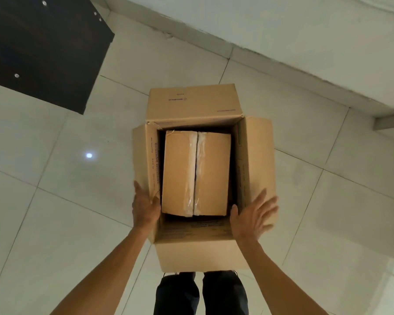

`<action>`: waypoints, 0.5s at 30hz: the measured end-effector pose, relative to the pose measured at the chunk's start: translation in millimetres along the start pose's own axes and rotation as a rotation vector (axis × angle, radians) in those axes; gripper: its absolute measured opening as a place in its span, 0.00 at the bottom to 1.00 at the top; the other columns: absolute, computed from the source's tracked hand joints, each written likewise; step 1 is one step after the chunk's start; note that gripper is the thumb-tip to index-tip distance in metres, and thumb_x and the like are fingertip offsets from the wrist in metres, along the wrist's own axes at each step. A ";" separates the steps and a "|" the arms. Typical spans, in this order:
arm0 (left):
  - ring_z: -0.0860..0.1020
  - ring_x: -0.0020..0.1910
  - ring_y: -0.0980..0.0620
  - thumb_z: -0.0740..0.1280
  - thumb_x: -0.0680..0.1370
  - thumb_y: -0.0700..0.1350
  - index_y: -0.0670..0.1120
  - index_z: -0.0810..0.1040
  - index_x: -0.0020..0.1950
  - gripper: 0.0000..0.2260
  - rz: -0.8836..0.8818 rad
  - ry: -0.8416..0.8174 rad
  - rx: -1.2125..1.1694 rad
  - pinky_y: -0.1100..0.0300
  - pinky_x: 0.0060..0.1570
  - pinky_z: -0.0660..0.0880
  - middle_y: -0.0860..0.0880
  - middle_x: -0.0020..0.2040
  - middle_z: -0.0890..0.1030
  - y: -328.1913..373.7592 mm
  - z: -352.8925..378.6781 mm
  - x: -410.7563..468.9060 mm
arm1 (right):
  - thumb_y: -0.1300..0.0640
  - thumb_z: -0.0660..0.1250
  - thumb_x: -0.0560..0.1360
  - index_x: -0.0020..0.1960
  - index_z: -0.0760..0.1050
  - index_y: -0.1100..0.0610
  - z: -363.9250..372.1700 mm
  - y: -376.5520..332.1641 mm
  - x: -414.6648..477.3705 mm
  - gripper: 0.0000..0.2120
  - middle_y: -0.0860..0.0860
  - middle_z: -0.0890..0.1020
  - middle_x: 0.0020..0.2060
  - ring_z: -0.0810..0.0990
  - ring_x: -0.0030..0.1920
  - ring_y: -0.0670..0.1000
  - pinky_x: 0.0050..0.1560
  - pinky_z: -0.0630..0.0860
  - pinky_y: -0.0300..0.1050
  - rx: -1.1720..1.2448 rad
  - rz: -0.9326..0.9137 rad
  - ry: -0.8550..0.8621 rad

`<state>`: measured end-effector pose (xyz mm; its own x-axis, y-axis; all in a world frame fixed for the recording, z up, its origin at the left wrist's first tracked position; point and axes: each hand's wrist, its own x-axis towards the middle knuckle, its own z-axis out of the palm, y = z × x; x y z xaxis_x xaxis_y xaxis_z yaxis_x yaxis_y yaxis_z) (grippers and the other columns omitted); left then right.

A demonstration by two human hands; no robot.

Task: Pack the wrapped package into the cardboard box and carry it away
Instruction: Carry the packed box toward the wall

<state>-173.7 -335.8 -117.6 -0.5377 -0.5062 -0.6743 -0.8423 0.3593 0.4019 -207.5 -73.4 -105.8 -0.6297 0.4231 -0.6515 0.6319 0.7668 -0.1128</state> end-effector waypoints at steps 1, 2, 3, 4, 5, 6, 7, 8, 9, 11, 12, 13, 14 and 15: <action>0.72 0.74 0.35 0.64 0.83 0.38 0.44 0.55 0.83 0.30 -0.013 -0.016 0.034 0.37 0.72 0.69 0.38 0.77 0.71 3.1 0.2 1.9 | 0.53 0.69 0.78 0.82 0.37 0.52 5.3 -0.2 -1.6 0.48 0.59 0.41 0.83 0.43 0.81 0.66 0.73 0.55 0.77 0.060 0.074 -0.062; 0.75 0.70 0.34 0.62 0.84 0.37 0.44 0.61 0.81 0.26 -0.001 -0.023 0.070 0.37 0.70 0.72 0.38 0.73 0.75 5.3 0.6 2.8 | 0.55 0.68 0.79 0.82 0.38 0.51 9.8 -1.1 -2.8 0.45 0.58 0.45 0.83 0.47 0.81 0.67 0.71 0.60 0.77 0.107 0.090 -0.099; 0.76 0.69 0.34 0.61 0.84 0.36 0.43 0.64 0.80 0.23 0.003 -0.026 0.087 0.38 0.68 0.73 0.38 0.72 0.76 6.5 1.3 4.3 | 0.57 0.66 0.80 0.82 0.40 0.50 14.1 -1.8 -2.6 0.42 0.57 0.50 0.83 0.53 0.80 0.67 0.69 0.64 0.76 0.127 0.064 -0.105; 0.76 0.69 0.34 0.60 0.84 0.35 0.43 0.65 0.79 0.23 -0.018 -0.032 0.080 0.38 0.68 0.73 0.38 0.72 0.76 8.0 1.6 5.4 | 0.58 0.63 0.81 0.82 0.42 0.50 16.0 -2.9 -2.2 0.38 0.57 0.55 0.82 0.58 0.79 0.65 0.68 0.67 0.74 0.125 0.024 -0.089; 0.76 0.69 0.34 0.60 0.84 0.35 0.43 0.66 0.79 0.22 -0.054 -0.028 0.059 0.39 0.69 0.73 0.38 0.72 0.76 7.9 2.1 7.2 | 0.58 0.61 0.82 0.82 0.44 0.50 15.9 -3.5 0.2 0.35 0.58 0.59 0.81 0.62 0.77 0.65 0.67 0.70 0.72 0.114 -0.017 -0.064; 0.76 0.69 0.35 0.59 0.84 0.36 0.43 0.67 0.78 0.21 -0.092 -0.013 0.033 0.40 0.69 0.74 0.38 0.72 0.77 7.3 3.2 9.5 | 0.58 0.59 0.83 0.81 0.46 0.51 14.3 -3.9 4.3 0.33 0.59 0.62 0.79 0.67 0.75 0.65 0.65 0.73 0.70 0.101 -0.061 -0.041; 0.77 0.68 0.35 0.59 0.84 0.37 0.43 0.69 0.77 0.20 -0.133 0.003 0.000 0.40 0.68 0.75 0.38 0.71 0.77 6.8 4.6 11.7 | 0.57 0.58 0.83 0.81 0.48 0.53 11.6 -5.4 10.2 0.31 0.59 0.66 0.77 0.71 0.72 0.65 0.63 0.75 0.68 0.087 -0.111 -0.018; 0.78 0.67 0.36 0.59 0.84 0.38 0.43 0.71 0.75 0.18 -0.176 0.018 -0.044 0.40 0.67 0.76 0.39 0.70 0.79 5.9 6.2 13.6 | 0.56 0.58 0.83 0.81 0.50 0.54 6.5 -9.4 16.8 0.30 0.60 0.68 0.76 0.73 0.69 0.65 0.62 0.76 0.66 0.075 -0.161 -0.001; 0.79 0.65 0.36 0.60 0.84 0.39 0.43 0.75 0.72 0.16 -0.220 0.032 -0.095 0.40 0.66 0.77 0.39 0.68 0.80 4.9 8.0 14.7 | 0.56 0.59 0.82 0.80 0.52 0.56 1.0 -14.8 25.8 0.29 0.60 0.69 0.75 0.74 0.69 0.65 0.63 0.76 0.65 0.067 -0.214 0.017; 0.81 0.61 0.38 0.61 0.83 0.39 0.45 0.79 0.64 0.12 -0.304 0.052 -0.255 0.39 0.63 0.79 0.40 0.63 0.82 6.8 11.8 11.2 | 0.55 0.61 0.81 0.80 0.53 0.56 -8.9 -27.9 46.0 0.31 0.60 0.68 0.76 0.70 0.73 0.63 0.68 0.71 0.66 0.050 -0.340 0.053; 0.82 0.59 0.39 0.62 0.83 0.38 0.47 0.80 0.62 0.11 -0.334 0.042 -0.341 0.38 0.61 0.80 0.41 0.61 0.83 8.7 13.7 9.5 | 0.55 0.63 0.80 0.80 0.54 0.56 -14.6 -36.4 54.0 0.32 0.59 0.65 0.77 0.67 0.76 0.62 0.72 0.67 0.67 0.045 -0.379 0.073; 0.83 0.57 0.40 0.63 0.82 0.37 0.48 0.80 0.60 0.11 -0.353 0.025 -0.418 0.38 0.59 0.81 0.41 0.59 0.83 12.1 14.2 8.8 | 0.55 0.64 0.79 0.80 0.53 0.56 -18.7 -44.5 59.5 0.34 0.59 0.62 0.79 0.62 0.78 0.62 0.75 0.62 0.68 0.046 -0.372 0.096; 0.84 0.55 0.40 0.63 0.82 0.37 0.48 0.79 0.61 0.11 -0.368 0.001 -0.492 0.38 0.56 0.82 0.41 0.58 0.84 17.0 14.4 11.6 | 0.56 0.66 0.79 0.81 0.52 0.55 -23.3 -52.0 60.8 0.36 0.59 0.58 0.81 0.57 0.80 0.63 0.77 0.57 0.69 0.060 -0.303 0.116; 0.84 0.54 0.41 0.64 0.81 0.36 0.47 0.79 0.62 0.12 -0.382 -0.023 -0.569 0.39 0.53 0.84 0.40 0.57 0.84 23.4 15.3 15.7 | 0.56 0.67 0.78 0.82 0.48 0.54 -25.7 -56.8 59.8 0.40 0.59 0.52 0.82 0.51 0.82 0.63 0.77 0.53 0.71 0.094 -0.175 0.125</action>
<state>-201.3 -323.4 -128.3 -0.2028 -0.4968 -0.8438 -0.8652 -0.3126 0.3920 -292.7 -79.2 -119.1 -0.7809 0.3483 -0.5185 0.5436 0.7879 -0.2894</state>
